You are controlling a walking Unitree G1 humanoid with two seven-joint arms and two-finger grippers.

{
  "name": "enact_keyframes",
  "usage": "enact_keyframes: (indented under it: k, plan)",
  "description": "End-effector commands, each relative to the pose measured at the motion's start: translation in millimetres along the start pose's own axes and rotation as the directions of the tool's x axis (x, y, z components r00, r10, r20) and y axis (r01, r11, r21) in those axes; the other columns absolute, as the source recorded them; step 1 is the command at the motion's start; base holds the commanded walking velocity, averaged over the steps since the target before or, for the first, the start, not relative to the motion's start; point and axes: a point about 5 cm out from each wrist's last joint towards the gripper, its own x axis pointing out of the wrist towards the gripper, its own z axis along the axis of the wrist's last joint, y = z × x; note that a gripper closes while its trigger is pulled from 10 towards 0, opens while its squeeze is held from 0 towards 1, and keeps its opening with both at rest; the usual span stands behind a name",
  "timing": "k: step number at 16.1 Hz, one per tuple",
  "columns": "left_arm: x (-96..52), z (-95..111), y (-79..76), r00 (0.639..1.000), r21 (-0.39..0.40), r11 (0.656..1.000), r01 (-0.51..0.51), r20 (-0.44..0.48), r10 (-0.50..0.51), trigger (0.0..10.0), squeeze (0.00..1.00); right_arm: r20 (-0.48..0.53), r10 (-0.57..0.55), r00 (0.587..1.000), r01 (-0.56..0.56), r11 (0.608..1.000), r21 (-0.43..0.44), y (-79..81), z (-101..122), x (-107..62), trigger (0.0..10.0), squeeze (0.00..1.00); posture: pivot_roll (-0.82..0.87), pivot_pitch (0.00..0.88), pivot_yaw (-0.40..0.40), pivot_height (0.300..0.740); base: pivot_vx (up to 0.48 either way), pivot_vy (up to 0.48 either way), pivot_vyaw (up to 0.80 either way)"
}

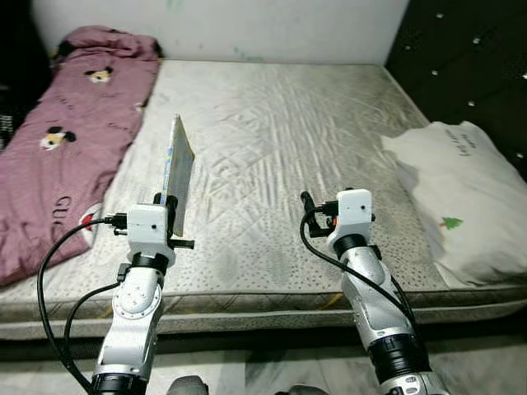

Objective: Clean up the room

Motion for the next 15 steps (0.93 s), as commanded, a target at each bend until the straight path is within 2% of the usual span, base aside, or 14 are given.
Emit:
enact_keyframes:
  k: [1,15]
  plan:
    - [3.8,7.4,0.3,0.999,0.008,1.0,-0.008,0.033,0.008,10.0,0.0,0.003,0.002,1.0,-0.002,1.0,-0.005,-1.7,0.5,1.1,10.0,0.0,0.08,0.006,-0.037,0.74,0.0,-0.345,0.0]
    - [7.2,8.0,-1.8,0.999,0.014,1.0,-0.006,0.039,0.005,10.0,0.0,-0.012,0.006,1.0,-0.006,1.0,-0.004,-2.7,-1.1,4.0,10.0,0.0,0.07,0.0,-0.042,0.74,0.0,-0.45,0.0]
